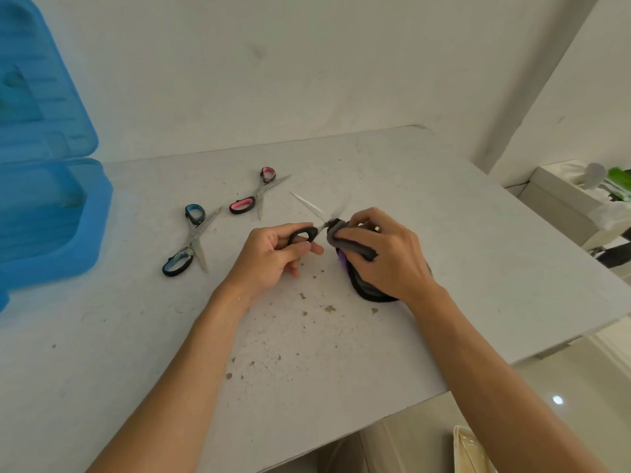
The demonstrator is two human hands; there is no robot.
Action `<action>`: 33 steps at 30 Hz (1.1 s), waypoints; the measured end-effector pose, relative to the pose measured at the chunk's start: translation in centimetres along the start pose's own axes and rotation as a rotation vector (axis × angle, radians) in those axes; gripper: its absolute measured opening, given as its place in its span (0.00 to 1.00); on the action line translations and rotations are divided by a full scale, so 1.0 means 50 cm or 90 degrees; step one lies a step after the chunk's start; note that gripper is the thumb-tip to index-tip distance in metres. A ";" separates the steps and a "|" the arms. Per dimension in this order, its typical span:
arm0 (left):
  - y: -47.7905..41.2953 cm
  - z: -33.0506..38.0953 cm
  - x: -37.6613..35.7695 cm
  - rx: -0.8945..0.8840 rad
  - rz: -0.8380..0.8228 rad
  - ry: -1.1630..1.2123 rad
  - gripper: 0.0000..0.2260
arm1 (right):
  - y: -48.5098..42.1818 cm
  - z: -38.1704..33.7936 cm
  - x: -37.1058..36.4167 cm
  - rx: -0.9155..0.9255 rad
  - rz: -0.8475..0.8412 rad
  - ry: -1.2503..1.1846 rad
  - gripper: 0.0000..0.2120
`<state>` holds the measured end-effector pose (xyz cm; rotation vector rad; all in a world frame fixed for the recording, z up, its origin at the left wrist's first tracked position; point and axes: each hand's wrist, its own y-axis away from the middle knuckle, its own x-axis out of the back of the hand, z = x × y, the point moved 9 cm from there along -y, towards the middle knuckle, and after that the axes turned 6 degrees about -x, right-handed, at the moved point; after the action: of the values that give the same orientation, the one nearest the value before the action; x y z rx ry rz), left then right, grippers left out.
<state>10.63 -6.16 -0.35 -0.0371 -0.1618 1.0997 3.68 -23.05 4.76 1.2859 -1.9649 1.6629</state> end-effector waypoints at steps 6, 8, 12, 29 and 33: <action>0.008 0.008 0.006 0.019 0.015 0.146 0.15 | -0.009 0.048 0.046 -0.179 0.126 -0.039 0.08; 0.012 0.009 -0.010 0.032 -0.013 0.186 0.14 | -0.008 0.042 0.054 -0.214 0.149 -0.097 0.09; 0.009 0.006 -0.022 0.036 -0.035 0.236 0.15 | 0.000 0.071 0.056 -0.389 0.157 -0.298 0.08; 0.022 0.004 -0.024 0.027 0.252 0.157 0.12 | -0.011 0.000 0.045 -0.172 0.192 -0.121 0.09; 0.023 0.010 -0.023 0.014 0.267 0.147 0.18 | -0.011 -0.066 0.010 0.025 0.150 0.009 0.08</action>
<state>9.02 -6.68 -0.12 -0.1837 0.0709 1.5048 2.72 -20.33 6.51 1.0870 -2.1556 1.8189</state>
